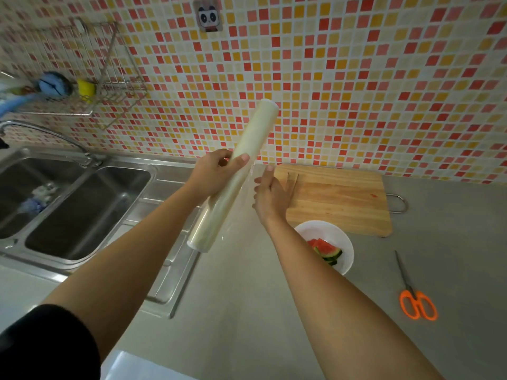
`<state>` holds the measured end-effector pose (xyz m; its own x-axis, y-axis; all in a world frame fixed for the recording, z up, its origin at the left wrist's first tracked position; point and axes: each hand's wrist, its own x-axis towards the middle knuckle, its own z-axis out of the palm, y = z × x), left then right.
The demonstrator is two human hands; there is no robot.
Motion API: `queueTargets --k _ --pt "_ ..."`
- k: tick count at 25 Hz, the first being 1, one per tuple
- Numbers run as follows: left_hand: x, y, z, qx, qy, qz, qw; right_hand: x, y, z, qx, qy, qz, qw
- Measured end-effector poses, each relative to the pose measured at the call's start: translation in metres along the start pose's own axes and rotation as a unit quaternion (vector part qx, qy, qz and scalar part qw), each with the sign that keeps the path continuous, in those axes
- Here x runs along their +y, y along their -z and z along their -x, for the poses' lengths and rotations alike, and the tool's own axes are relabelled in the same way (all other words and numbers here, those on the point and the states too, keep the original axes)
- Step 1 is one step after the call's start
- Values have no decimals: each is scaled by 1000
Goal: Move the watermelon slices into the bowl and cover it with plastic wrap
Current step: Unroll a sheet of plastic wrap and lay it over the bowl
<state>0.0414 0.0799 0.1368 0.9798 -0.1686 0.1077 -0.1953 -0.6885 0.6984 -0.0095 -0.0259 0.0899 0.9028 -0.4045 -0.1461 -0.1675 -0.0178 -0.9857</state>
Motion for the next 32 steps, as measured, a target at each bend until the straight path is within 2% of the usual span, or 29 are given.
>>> queueTargets --k 6,11,15,19,22,26,30,32 --pt "4 -10 12 14 7 42 999 -9 -9 4 20 36 -17 999" --pt "1 -20 16 12 36 105 994 -3 -6 -1 46 85 46 994" --pt "0 -26 16 6 35 127 991 -3 -1 -4 61 93 49 993" --pt "-5 -30 19 6 39 136 990 -3 6 -8 107 60 57 991" --pt "-3 -35 23 11 58 144 988 1 8 -8 67 16 26 997" --pt "6 -49 26 8 68 100 993 7 24 -1 15 -27 -16 999" --pt "21 -73 31 -22 77 85 993 24 44 -5 94 0 -43 995" --pt "24 -84 35 -45 92 118 988 32 54 -6 146 -9 -55 988"
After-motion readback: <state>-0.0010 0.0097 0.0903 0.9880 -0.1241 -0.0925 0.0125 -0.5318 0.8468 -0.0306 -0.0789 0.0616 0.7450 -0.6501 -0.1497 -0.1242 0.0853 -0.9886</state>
